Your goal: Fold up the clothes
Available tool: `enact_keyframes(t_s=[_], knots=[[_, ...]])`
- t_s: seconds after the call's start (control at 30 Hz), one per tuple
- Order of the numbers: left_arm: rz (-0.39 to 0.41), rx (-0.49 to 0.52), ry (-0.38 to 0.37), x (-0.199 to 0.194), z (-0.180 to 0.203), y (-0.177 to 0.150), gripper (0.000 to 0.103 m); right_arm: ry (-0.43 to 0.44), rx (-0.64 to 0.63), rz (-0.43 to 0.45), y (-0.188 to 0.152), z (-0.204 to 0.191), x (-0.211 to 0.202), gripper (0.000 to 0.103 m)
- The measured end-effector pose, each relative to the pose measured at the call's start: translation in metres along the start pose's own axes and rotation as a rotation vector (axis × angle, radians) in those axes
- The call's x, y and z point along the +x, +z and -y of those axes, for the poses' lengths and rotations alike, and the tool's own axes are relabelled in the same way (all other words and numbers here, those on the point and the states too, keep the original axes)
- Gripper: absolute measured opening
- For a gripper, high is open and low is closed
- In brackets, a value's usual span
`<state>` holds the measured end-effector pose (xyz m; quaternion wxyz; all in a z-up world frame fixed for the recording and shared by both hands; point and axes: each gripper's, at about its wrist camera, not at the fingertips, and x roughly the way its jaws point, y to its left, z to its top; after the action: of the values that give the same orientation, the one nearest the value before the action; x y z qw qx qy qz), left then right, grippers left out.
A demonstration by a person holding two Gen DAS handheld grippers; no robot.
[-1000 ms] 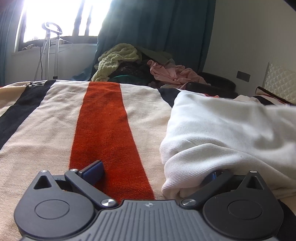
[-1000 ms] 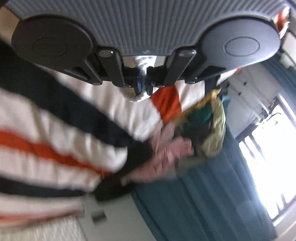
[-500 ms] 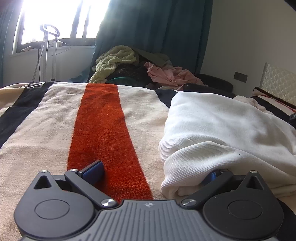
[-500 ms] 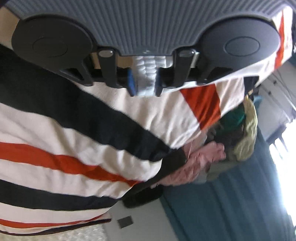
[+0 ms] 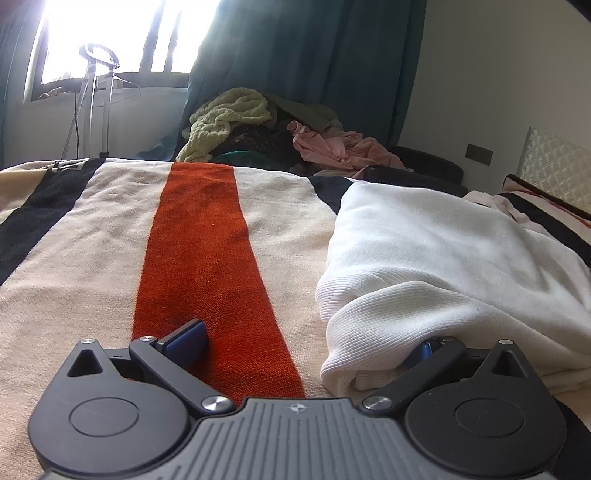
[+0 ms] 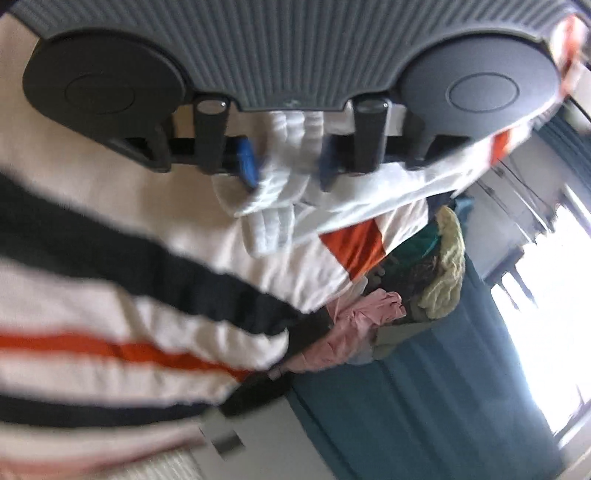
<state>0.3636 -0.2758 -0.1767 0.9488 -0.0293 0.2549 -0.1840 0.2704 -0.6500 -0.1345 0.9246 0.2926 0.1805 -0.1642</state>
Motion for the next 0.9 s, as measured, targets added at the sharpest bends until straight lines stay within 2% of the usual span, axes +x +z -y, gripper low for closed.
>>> enact_keyframes(t_s=[0.13,0.23,0.4,0.5,0.63,0.73,0.9], knots=[[0.004,0.001,-0.004,0.0,0.0,0.0,0.103,-0.037,-0.046,0.08,0.021,-0.014,0.003,0.009],[0.008,0.004,-0.008,0.0,0.001,-0.001,0.103,-0.082,-0.089,0.104,0.028,-0.016,0.022,0.009],[0.005,0.015,-0.014,0.001,0.004,-0.001,0.103,-0.168,-0.092,0.061,0.005,0.004,0.062,0.009],[-0.001,0.018,-0.012,0.002,0.004,0.0,0.103,-0.185,-0.066,0.044,-0.008,0.012,0.069,0.011],[-0.044,0.028,-0.012,0.002,0.005,0.01,0.103,-0.218,-0.021,0.033,0.005,-0.001,0.052,0.014],[-0.087,0.063,-0.008,-0.005,0.01,0.021,0.103,-0.252,-0.061,0.025,0.015,-0.025,0.027,0.014],[-0.087,0.166,0.01,-0.051,0.025,0.046,0.103,-0.227,-0.121,0.044,0.03,-0.074,-0.037,0.014]])
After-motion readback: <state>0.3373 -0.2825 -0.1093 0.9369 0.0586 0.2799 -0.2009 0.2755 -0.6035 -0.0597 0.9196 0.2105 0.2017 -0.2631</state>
